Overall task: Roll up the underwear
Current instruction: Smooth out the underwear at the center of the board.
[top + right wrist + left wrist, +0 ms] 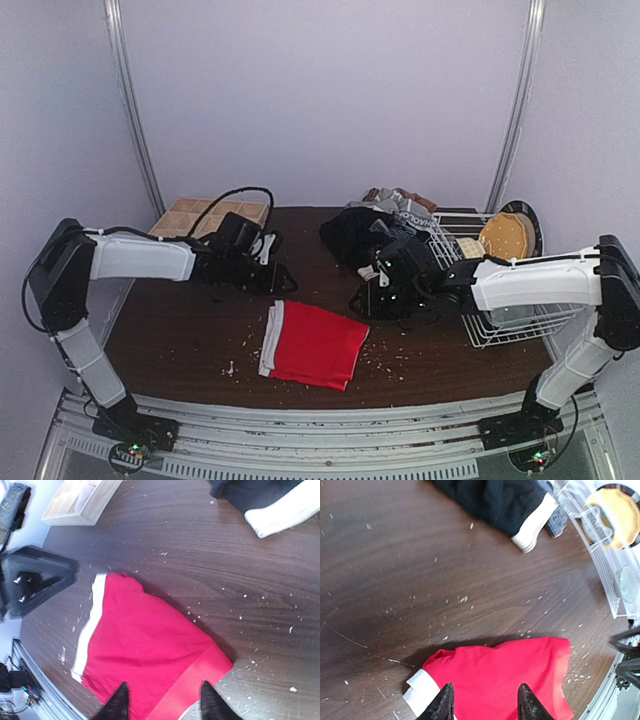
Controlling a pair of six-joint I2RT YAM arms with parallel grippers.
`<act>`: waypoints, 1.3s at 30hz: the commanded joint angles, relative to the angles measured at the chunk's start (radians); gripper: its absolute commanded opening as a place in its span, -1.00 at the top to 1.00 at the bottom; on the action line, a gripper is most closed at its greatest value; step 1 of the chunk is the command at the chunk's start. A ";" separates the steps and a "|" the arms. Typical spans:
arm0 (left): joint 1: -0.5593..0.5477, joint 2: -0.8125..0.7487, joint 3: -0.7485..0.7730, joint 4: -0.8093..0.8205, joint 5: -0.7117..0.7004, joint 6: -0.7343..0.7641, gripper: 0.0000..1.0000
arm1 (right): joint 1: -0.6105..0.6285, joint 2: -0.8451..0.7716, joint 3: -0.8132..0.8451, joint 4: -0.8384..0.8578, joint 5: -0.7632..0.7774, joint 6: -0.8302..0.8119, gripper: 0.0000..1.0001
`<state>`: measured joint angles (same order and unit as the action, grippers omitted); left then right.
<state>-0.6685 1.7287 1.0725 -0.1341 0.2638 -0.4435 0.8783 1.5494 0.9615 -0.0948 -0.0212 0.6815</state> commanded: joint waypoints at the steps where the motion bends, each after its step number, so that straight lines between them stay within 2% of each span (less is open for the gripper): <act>1: 0.006 -0.040 -0.029 -0.022 -0.035 -0.002 0.17 | -0.025 0.042 0.025 -0.116 0.032 -0.001 -0.06; 4: 0.007 -0.045 -0.053 -0.023 -0.051 -0.020 0.18 | -0.032 0.079 0.029 -0.108 0.034 0.018 -0.30; 6: 0.006 -0.058 -0.075 -0.018 -0.067 -0.035 0.18 | -0.039 0.109 0.036 -0.107 0.034 0.031 -0.37; 13: 0.007 -0.141 -0.152 -0.019 -0.142 -0.063 0.09 | -0.068 0.195 0.042 -0.041 -0.017 0.087 -0.39; 16: 0.007 -0.168 -0.178 -0.019 -0.168 -0.071 0.06 | -0.077 0.234 0.038 -0.013 -0.047 0.116 -0.33; 23: 0.007 -0.196 -0.209 -0.020 -0.180 -0.082 0.05 | -0.072 0.265 0.005 0.018 -0.110 0.157 -0.03; 29: 0.007 -0.196 -0.210 -0.019 -0.186 -0.086 0.05 | -0.067 0.286 -0.022 0.048 -0.148 0.182 0.33; 37: 0.007 -0.195 -0.213 -0.023 -0.186 -0.087 0.06 | -0.069 0.275 -0.017 0.035 -0.120 0.163 1.00; 39: 0.006 -0.189 -0.213 -0.021 -0.182 -0.090 0.06 | -0.072 0.273 -0.007 0.022 -0.117 0.147 1.00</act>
<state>-0.6682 1.5520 0.8700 -0.1745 0.0872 -0.5247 0.8066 1.8111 0.9554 -0.0261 -0.1467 0.8486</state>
